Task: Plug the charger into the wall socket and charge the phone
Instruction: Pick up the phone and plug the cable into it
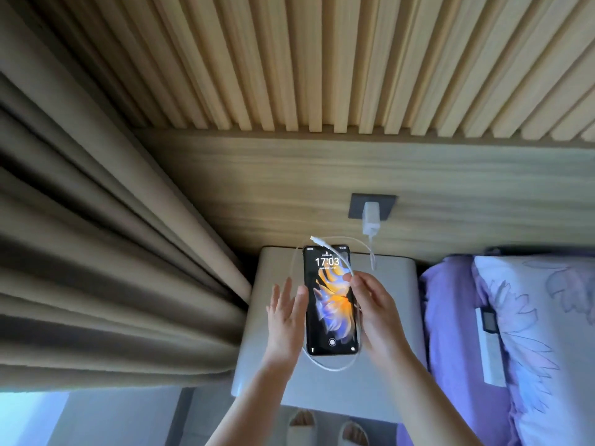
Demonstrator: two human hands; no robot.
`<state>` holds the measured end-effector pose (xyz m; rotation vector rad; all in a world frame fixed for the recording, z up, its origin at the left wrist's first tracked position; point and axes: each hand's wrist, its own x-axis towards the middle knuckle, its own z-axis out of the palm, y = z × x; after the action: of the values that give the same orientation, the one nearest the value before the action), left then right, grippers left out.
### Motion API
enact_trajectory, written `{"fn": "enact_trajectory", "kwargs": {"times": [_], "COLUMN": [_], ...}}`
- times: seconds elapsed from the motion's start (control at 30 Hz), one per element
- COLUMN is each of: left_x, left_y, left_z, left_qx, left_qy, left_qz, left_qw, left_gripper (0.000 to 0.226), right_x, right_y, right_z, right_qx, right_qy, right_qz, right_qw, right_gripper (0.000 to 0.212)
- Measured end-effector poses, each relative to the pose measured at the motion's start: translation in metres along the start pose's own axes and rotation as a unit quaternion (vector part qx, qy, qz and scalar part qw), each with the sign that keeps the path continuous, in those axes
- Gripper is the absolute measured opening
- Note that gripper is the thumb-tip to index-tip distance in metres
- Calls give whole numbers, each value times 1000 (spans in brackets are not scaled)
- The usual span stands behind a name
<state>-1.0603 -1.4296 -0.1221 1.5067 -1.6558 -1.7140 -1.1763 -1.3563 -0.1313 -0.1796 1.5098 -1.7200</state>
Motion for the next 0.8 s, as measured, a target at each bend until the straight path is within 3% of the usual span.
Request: {"fn": "enact_trajectory", "kwargs": {"times": [0.07, 0.13, 0.3, 0.57, 0.73, 0.8], "left_x": [-14, -25, -32, -36, -51, -57], "left_y": [21, 41, 92, 155, 201, 216], "left_z": [-7, -11, -11, -40, -50, -51], "left_qx": [-86, -147, -256, -415, -479, -491], "left_qy": [-75, -116, -148, -164, -255, -279], "left_qz": [-7, -12, -73, -88, -42, -34], "left_qw": [994, 982, 953, 891, 839, 825], "left_gripper": [32, 31, 44, 43, 56, 54], "right_x": [-9, -16, -27, -55, -86, -101], "right_y": [-21, -42, -97, -187, -212, -216], "right_z": [5, 10, 27, 46, 57, 61], "right_qx": [5, 17, 80, 64, 7, 54], "right_qy": [-12, -21, -40, -49, -101, -130], "right_qz": [-14, -23, -12, -43, -73, -87], "right_qw": [1000, 999, 996, 996, 992, 986], "right_gripper": [17, 17, 14, 10, 33, 30]}}
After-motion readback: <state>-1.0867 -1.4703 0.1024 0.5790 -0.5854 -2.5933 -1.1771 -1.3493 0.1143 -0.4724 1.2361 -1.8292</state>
